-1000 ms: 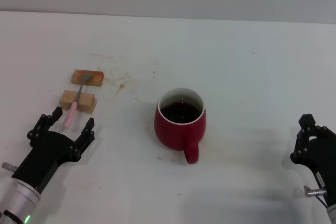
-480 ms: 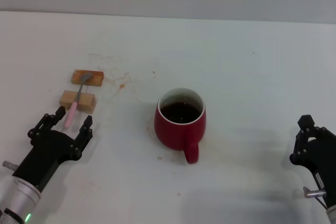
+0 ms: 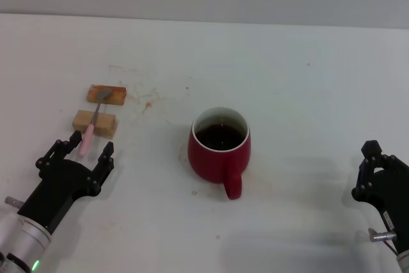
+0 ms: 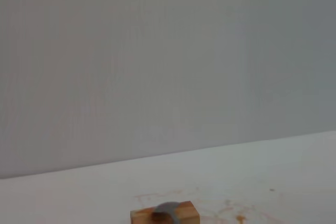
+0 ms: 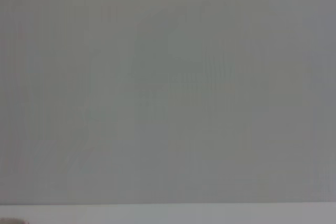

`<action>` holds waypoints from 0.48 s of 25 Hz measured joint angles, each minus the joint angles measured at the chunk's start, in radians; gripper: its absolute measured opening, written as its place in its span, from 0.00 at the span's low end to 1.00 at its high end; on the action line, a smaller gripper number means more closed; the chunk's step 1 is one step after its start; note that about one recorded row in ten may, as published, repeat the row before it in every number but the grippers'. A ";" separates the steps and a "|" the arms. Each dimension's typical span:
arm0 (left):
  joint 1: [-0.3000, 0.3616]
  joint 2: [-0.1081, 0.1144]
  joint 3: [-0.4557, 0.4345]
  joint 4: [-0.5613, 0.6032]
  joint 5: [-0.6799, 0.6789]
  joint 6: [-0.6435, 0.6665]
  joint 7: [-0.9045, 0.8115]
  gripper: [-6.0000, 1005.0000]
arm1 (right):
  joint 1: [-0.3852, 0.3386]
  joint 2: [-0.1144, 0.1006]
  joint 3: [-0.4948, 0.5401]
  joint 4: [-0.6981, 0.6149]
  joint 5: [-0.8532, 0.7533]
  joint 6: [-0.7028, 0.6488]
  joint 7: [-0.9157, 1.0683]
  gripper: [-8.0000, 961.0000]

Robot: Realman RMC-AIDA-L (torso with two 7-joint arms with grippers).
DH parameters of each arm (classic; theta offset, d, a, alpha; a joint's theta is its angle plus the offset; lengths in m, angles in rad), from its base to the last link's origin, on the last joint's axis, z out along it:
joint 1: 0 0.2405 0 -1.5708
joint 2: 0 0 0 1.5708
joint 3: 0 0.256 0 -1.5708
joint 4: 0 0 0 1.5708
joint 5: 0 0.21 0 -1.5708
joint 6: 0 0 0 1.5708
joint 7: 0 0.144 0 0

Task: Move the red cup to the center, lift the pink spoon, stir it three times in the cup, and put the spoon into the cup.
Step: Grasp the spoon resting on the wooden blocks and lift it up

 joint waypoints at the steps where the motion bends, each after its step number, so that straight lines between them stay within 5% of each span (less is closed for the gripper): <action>1: 0.000 0.000 0.000 0.000 0.000 -0.001 0.000 0.63 | 0.000 0.000 0.000 0.000 0.000 0.000 0.000 0.01; 12: -0.002 0.000 -0.001 -0.005 -0.014 -0.013 0.005 0.63 | 0.002 -0.001 -0.003 0.000 0.000 0.000 0.000 0.01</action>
